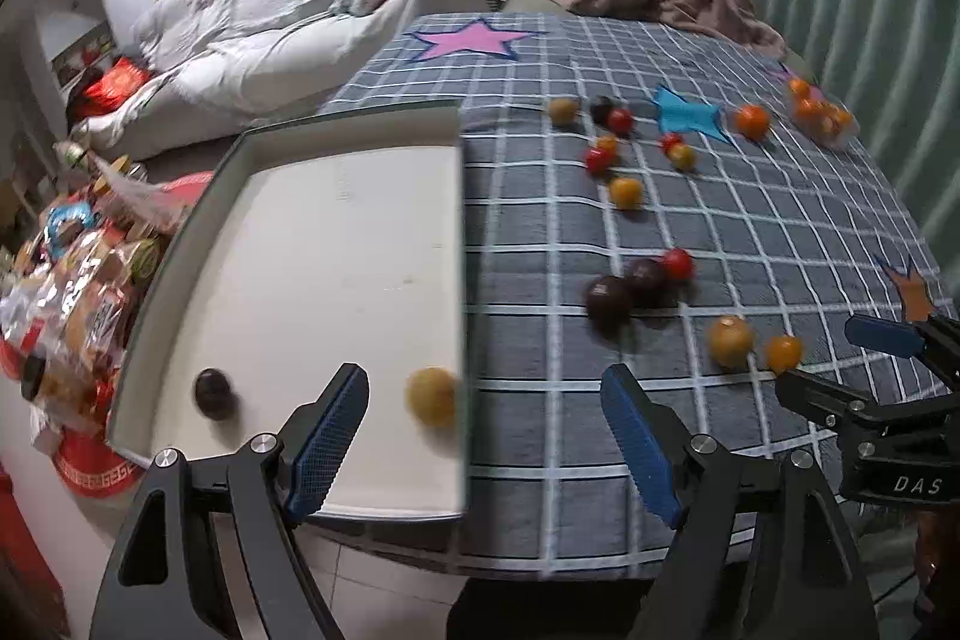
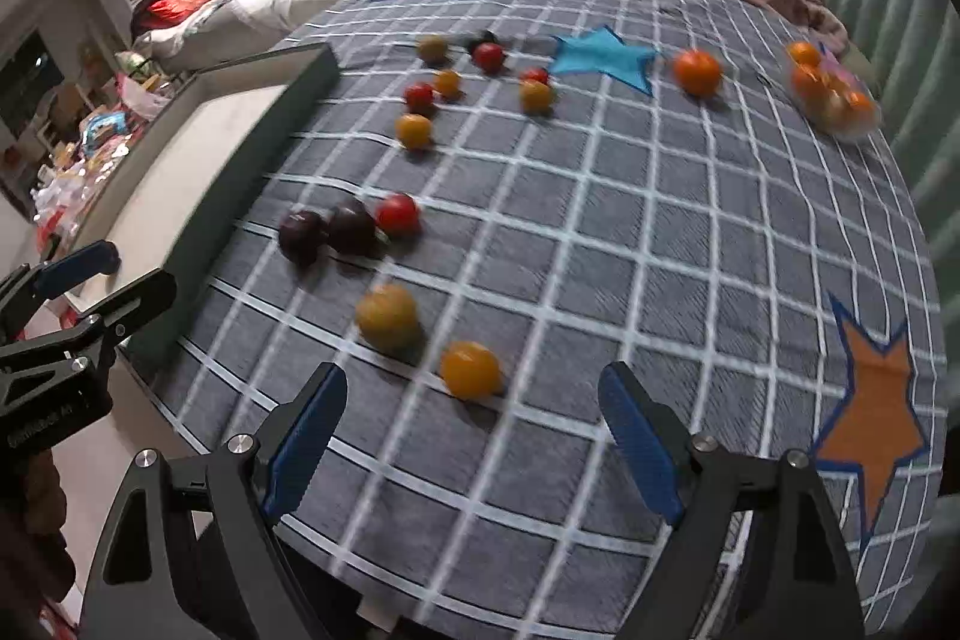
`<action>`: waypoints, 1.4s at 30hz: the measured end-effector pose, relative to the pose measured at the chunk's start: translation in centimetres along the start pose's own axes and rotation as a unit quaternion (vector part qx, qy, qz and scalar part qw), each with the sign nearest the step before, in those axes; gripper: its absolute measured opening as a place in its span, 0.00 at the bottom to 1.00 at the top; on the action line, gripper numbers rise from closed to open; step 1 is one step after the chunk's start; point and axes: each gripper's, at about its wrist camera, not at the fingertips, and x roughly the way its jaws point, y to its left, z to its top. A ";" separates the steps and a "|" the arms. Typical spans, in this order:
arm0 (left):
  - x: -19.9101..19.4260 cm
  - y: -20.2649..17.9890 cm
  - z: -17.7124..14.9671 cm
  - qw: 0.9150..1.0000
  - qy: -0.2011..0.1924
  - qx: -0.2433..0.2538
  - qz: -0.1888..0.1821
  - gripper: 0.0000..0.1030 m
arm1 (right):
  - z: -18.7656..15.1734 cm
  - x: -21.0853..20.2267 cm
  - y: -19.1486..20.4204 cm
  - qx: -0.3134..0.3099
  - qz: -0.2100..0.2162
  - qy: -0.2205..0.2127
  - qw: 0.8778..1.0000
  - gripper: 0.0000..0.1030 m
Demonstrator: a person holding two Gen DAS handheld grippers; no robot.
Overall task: Organize fruits
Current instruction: 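Return both tools to the fruits on the tablecloth, then grasp a dark plum with the left tool while the right tool grasps a yellow tomato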
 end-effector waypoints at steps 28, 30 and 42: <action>6.2 -4.9 2.0 0.998 0.043 0.049 0.011 0.78 | -0.1 2.5 1.4 -0.089 -0.007 -0.025 0.996 0.62; 6.4 -4.8 2.3 0.998 0.046 0.040 0.006 0.78 | 0.1 2.5 1.5 -0.092 -0.006 -0.028 0.995 0.45; 6.2 -5.6 2.4 0.998 0.051 0.030 -0.031 0.28 | -0.2 1.8 -0.5 -0.039 0.046 -0.023 0.998 0.23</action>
